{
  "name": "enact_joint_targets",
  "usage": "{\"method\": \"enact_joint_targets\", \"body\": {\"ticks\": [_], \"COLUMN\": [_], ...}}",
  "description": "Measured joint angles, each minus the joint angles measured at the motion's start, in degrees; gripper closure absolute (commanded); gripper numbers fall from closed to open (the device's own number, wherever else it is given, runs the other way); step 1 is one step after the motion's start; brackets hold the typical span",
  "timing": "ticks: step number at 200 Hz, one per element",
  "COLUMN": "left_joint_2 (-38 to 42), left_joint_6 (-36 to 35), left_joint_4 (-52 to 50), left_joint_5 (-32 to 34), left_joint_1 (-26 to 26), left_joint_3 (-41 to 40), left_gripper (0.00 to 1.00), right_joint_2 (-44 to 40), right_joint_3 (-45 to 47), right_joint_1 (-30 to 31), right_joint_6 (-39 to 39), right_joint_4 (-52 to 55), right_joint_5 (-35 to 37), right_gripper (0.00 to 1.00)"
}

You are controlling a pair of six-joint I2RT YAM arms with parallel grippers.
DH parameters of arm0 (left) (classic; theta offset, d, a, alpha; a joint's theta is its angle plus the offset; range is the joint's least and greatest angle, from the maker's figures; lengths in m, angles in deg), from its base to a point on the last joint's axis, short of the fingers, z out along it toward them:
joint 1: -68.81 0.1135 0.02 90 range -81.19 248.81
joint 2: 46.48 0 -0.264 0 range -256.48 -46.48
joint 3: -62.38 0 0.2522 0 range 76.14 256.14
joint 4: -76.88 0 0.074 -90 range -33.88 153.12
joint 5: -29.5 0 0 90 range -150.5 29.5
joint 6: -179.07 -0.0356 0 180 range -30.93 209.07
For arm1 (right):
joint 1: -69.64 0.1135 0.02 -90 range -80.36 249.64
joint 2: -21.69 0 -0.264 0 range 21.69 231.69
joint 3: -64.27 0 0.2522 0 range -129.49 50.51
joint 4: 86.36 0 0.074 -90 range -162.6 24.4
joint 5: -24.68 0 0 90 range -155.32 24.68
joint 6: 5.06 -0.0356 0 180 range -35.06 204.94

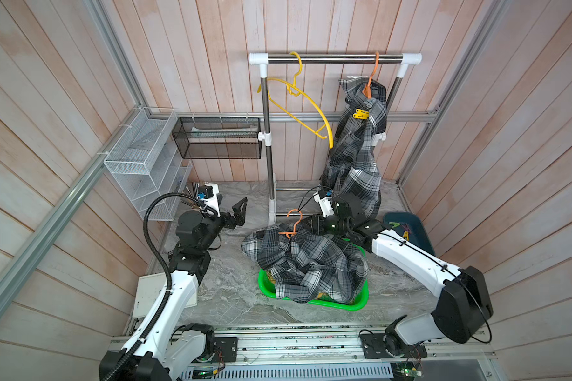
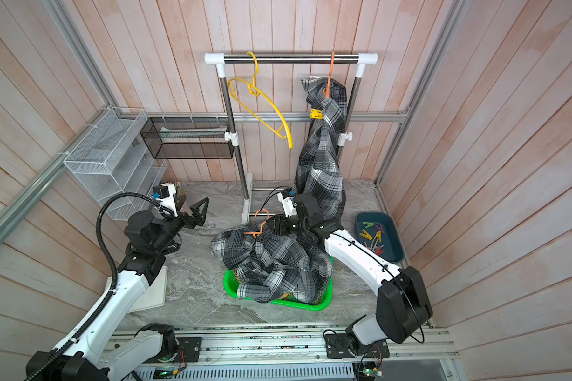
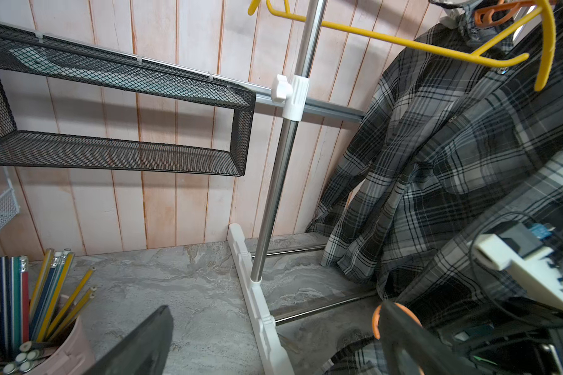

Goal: Remove the clothespins securing long-sleeve shirts to the hanger
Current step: Remove the long-sleeve shirt from the hanger.

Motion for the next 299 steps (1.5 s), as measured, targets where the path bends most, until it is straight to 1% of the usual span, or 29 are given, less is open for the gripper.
{"method": "enact_joint_targets", "body": {"ticks": [32,38,52,58,64,72,83,89,108,123,133,144,156,185,207,236,243,261,284,296,299], "left_joint_2": [0.07,0.07,0.11,0.15,0.22,0.26,0.26,0.26,0.26,0.24,0.17,-0.17,-0.96,-4.48,-7.34,-8.48,-8.52,-8.76,-10.1,-11.19,-11.43], "left_joint_6": [0.35,0.39,0.5,0.5,0.5,0.52,0.55,0.57,0.81,1.01,0.9,1.07,1.2,0.7,0.24,0.24,0.24,-0.02,0.81,0.63,1.27], "left_joint_4": [0.02,0.02,0.07,0.07,0.09,0.09,0.04,0.02,0.07,0.07,0.13,0.42,0.63,-0.79,-2.97,-4.66,-4.76,-4.7,-4.24,-4.22,-4.26], "left_joint_5": [-0.09,-0.09,-0.11,-0.11,-0.13,-0.28,-0.37,-0.5,-1.11,-2.23,-3.43,-5.25,-7.8,-13.2,-16.72,-20.41,-21.4,-23.78,-26.69,-27.87,-28.17], "left_joint_1": [0.31,0.31,0.31,0.31,0.31,0.35,0.37,0.42,0.42,0.42,0.42,0.42,0.42,0.42,0.42,0.42,0.42,0.39,0.02,-0.2,-0.24], "left_joint_3": [0.0,0.0,-0.11,-0.2,-0.33,-0.48,-0.59,-0.61,-0.61,-0.61,-0.61,-0.61,-0.61,-0.37,0.04,0.09,0.09,0.09,0.15,0.31,0.37], "left_gripper": [0.0,0.0,0.0,0.0,0.0,0.0,0.0,0.0,0.02,0.05,0.09,0.17,0.24,0.29,0.35,0.38,0.4,0.55,0.83,1.0,1.0], "right_joint_2": [4.02,4.59,6.05,6.62,7.1,7.56,7.67,7.63,6.43,3.61,0.94,-2.49,-6.25,-13.99,-16.24,-16.46,-16.48,-16.48,-16.48,-16.48,-16.48], "right_joint_3": [-0.81,-0.81,-0.83,-0.92,-1.05,-1.2,-1.53,-1.9,-2.82,-2.73,-2.62,-2.62,-2.62,-2.73,-2.86,-2.91,-2.91,-2.91,-2.91,-2.91,-2.91], "right_joint_1": [-0.72,-0.85,-1.16,-1.27,-1.38,-1.49,-1.57,-1.57,-1.55,-1.79,-2.16,-2.95,-4.04,-7.37,-9.33,-10.88,-11.19,-11.61,-12.04,-12.28,-12.31], "right_joint_6": [-1.73,-2.12,-3.13,-3.41,-3.39,-3.78,-3.54,-3.43,-1.64,0.83,2.54,4.35,6.12,8.87,9.6,9.99,9.99,10.08,10.16,10.14,10.14], "right_joint_4": [-5.35,-6.45,-9.03,-9.94,-10.58,-11.23,-11.85,-12.0,-12.0,-11.28,-10.95,-10.49,-10.38,-10.27,-10.23,-9.99,-9.88,-9.86,-9.9,-9.9,-9.92], "right_joint_5": [-3.96,-4.76,-6.67,-7.5,-8.22,-8.96,-10.29,-10.86,-11.93,-12.09,-12.31,-12.55,-12.92,-14.4,-16.0,-17.38,-17.66,-18.12,-18.88,-19.23,-19.3], "right_gripper": [0.55,0.56,0.67,0.73,0.81,0.89,0.96,0.99,1.0,1.0,1.0,1.0,1.0,1.0,1.0,1.0,1.0,1.0,1.0,1.0,1.0]}}
